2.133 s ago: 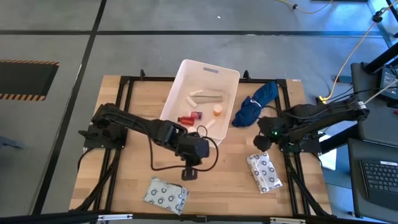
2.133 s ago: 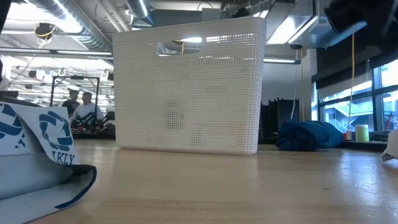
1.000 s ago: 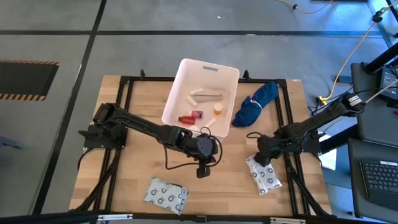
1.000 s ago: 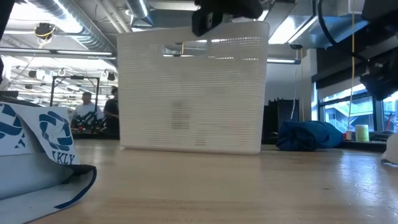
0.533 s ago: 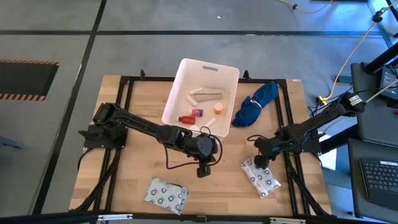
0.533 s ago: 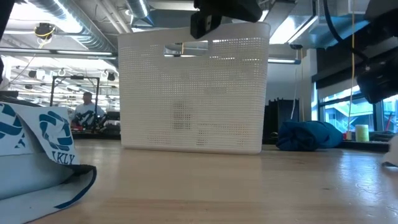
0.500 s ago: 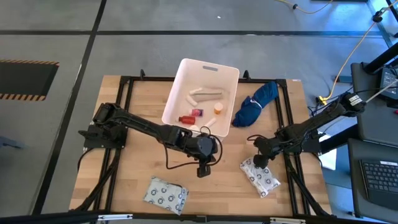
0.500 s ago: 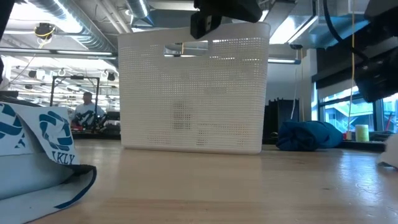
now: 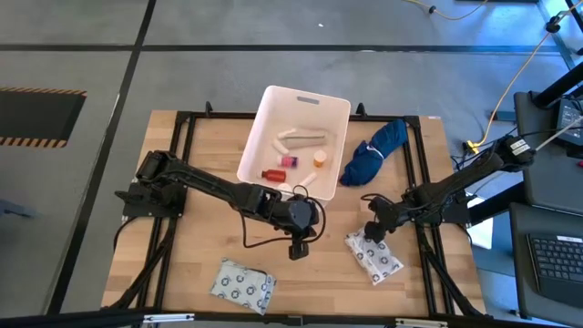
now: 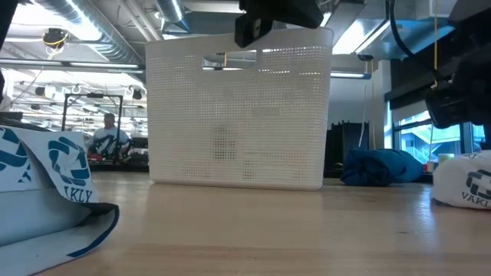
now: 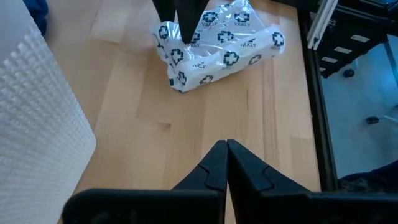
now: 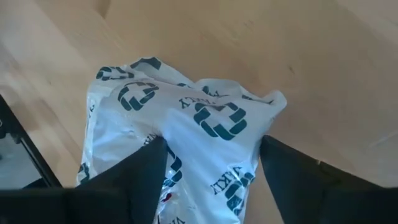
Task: Pick & place medical supplies in basket/bin
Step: Put the right white mailer bag into the white basket
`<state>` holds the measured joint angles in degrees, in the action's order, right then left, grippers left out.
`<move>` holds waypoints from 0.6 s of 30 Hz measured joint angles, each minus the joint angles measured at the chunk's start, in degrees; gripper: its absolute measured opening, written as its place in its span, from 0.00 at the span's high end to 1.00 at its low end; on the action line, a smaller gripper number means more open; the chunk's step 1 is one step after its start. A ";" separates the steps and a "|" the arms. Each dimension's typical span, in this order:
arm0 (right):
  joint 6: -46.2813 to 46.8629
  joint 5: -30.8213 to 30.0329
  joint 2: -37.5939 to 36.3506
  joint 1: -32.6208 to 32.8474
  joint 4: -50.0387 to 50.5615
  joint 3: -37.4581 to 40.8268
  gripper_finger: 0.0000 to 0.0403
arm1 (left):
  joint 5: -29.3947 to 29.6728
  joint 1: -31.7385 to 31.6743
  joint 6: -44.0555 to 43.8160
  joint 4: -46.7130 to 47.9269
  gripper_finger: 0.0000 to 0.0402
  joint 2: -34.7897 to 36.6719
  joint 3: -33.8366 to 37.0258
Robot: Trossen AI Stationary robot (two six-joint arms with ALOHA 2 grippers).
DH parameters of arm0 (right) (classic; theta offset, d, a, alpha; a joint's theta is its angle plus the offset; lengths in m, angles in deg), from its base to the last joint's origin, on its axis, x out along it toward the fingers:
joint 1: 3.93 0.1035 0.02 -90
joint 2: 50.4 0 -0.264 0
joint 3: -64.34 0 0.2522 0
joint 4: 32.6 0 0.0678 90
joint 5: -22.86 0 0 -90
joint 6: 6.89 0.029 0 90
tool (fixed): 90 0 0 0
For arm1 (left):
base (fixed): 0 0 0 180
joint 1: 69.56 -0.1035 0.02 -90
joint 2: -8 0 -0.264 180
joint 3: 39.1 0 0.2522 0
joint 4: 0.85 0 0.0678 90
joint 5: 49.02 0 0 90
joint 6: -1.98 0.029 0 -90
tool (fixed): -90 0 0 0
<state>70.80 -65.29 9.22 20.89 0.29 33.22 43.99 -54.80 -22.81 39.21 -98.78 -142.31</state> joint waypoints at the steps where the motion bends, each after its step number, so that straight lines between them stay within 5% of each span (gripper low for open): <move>1: -0.15 -0.17 0.02 0.00 -0.34 0.03 0.41 | 0.00 0.00 0.00 0.00 0.99 0.00 0.00; 12: -4.59 -0.08 0.50 0.00 -1.72 0.70 0.76 | 0.34 -0.29 0.06 0.00 0.99 0.00 0.00; 18: -4.92 -0.10 0.38 0.00 -1.87 0.62 0.83 | 0.44 -0.66 0.50 0.26 0.99 0.00 0.00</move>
<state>65.88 -65.39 9.60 20.89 -1.57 33.84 44.44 -55.45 -22.31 39.47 -98.78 -142.31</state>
